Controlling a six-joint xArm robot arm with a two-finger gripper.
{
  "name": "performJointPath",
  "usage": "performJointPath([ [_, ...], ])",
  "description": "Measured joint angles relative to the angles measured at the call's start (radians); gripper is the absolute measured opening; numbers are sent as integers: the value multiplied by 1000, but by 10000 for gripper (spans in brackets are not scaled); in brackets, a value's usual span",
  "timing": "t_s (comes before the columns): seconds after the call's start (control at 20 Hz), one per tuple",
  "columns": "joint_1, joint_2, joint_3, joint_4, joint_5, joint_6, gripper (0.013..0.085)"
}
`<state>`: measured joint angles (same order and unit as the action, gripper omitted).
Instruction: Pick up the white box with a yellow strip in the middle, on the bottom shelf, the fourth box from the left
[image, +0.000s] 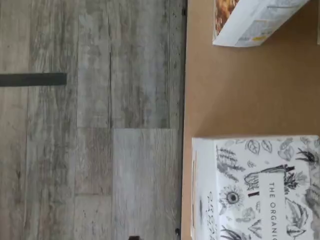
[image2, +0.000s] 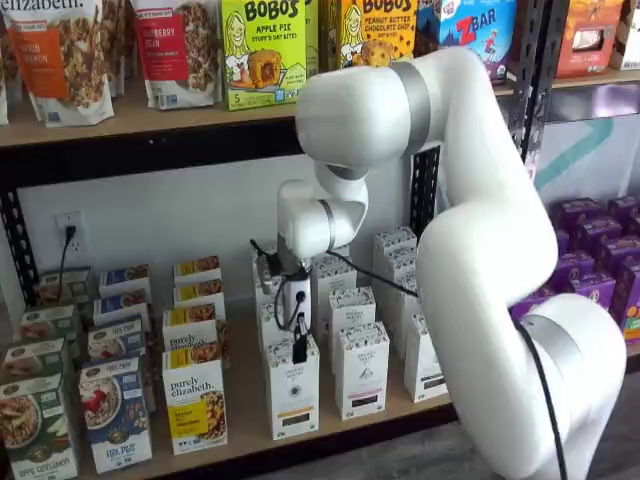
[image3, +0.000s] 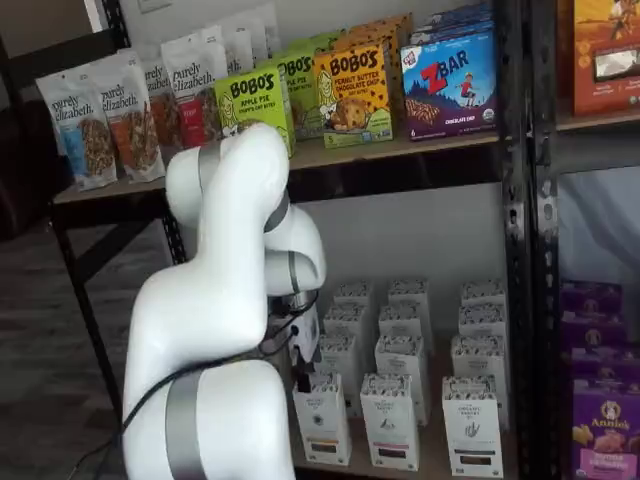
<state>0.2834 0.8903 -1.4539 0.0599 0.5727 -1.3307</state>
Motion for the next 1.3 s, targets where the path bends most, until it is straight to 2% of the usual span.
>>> performJointPath([
  [0.15, -4, 37, -42, 12, 8, -14, 850],
  [0.65, -13, 167, -197, -3, 46, -9, 850],
  [0.9, -15, 214, -245, -33, 57, 14, 850],
  [1.3, -15, 269, -294, -28, 53, 10, 850],
])
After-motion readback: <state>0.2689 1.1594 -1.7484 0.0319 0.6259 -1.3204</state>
